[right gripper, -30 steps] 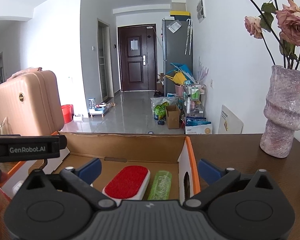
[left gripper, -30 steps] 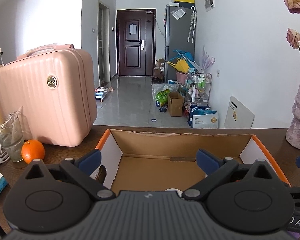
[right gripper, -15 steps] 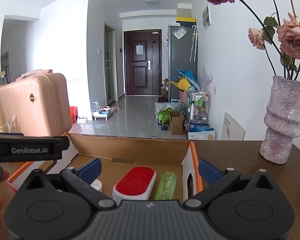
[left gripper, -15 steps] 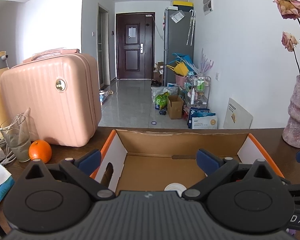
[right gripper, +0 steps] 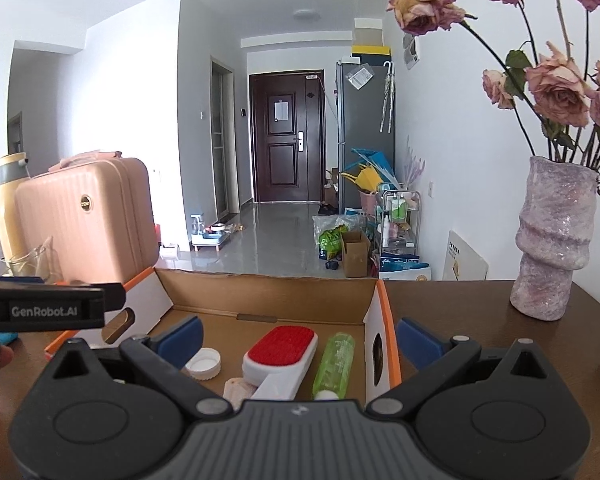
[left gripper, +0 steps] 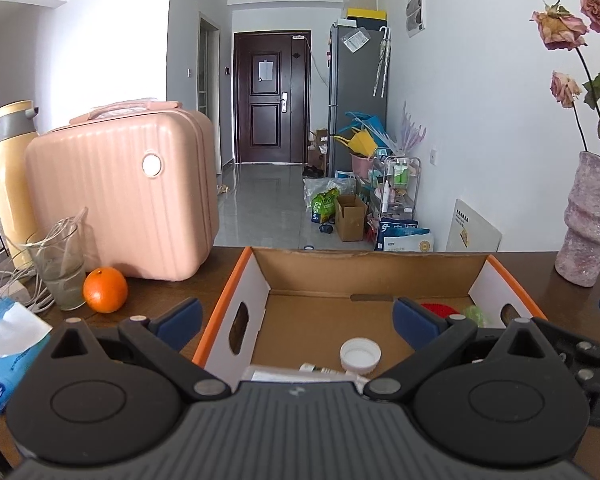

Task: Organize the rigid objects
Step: 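Raise both open tools out of the box and move back over the table, then move the right tool to the white tape roll while the left tool approaches the blue cap, then close the right tool on the white tape roll and lift it, then close the left tool on the blue screw cap and lift it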

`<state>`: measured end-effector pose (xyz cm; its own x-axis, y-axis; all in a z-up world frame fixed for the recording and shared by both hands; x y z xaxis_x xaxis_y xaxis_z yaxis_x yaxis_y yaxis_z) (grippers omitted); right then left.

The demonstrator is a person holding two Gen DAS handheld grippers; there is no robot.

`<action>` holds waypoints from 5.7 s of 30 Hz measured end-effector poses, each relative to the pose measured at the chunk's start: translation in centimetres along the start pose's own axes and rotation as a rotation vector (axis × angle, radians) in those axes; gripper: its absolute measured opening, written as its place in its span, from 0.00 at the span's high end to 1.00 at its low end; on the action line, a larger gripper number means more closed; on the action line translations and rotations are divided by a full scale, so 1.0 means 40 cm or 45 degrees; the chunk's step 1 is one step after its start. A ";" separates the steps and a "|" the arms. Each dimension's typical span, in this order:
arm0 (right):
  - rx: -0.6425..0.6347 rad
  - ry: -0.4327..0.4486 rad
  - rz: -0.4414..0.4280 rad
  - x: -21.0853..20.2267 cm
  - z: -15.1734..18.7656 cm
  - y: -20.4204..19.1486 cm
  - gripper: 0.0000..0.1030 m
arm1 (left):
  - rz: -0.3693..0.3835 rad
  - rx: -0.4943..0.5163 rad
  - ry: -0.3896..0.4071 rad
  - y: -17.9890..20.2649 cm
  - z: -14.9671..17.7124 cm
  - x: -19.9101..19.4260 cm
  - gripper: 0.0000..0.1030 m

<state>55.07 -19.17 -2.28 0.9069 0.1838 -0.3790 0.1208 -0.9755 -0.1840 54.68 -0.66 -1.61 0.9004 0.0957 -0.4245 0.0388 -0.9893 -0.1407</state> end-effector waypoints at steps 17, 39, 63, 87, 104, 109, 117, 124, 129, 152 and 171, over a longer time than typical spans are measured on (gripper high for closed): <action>-0.029 -0.019 -0.046 -0.128 0.078 -0.034 0.00 | 0.007 -0.008 0.000 -0.046 0.090 -0.127 0.00; -0.039 -0.052 -0.052 -0.275 0.197 -0.044 0.00 | 0.038 -0.004 -0.022 -0.051 0.201 -0.283 0.00; 0.027 -0.106 -0.007 -0.298 0.265 -0.015 0.00 | 0.082 -0.009 -0.149 -0.051 0.283 -0.295 0.00; 0.001 -0.198 0.099 -0.069 0.270 -0.124 0.01 | -0.001 -0.074 -0.175 -0.182 0.283 -0.240 0.00; 0.101 -0.353 0.164 0.069 0.276 -0.129 0.58 | -0.010 -0.086 -0.174 -0.193 0.282 -0.234 0.00; 0.086 -0.313 0.144 0.045 0.278 -0.133 0.59 | -0.013 -0.086 -0.168 -0.194 0.283 -0.236 0.00; 0.112 -0.259 0.108 -0.005 0.266 -0.123 0.59 | -0.014 -0.087 -0.185 -0.193 0.289 -0.229 0.00; 0.118 -0.204 0.077 -0.066 0.255 -0.109 0.59 | -0.014 -0.090 -0.191 -0.194 0.291 -0.227 0.00; 0.101 -0.175 0.056 -0.104 0.251 -0.105 0.59 | -0.013 -0.089 -0.190 -0.193 0.292 -0.227 0.00; 0.096 -0.108 0.015 -0.228 0.257 -0.051 0.59 | 0.017 -0.032 -0.237 -0.153 0.319 -0.205 0.00; 0.123 -0.104 0.005 -0.241 0.260 -0.036 0.59 | 0.072 0.131 -0.352 -0.070 0.360 -0.163 0.00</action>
<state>41.97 -18.26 -7.78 0.8709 0.1928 -0.4521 0.0738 -0.9607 -0.2675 42.46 3.08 -11.32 0.7470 0.0811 -0.6599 -0.0652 -0.9788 -0.1941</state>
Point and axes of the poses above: each gripper's, at about its wrist camera, not at the fingertips, and x roughly the way its jaws point, y to its right, z to its underside, the point moved 5 cm from there along x, roughly the way its jaws point, and after that the axes turned 9 degrees about x, right-handed, at the moved point
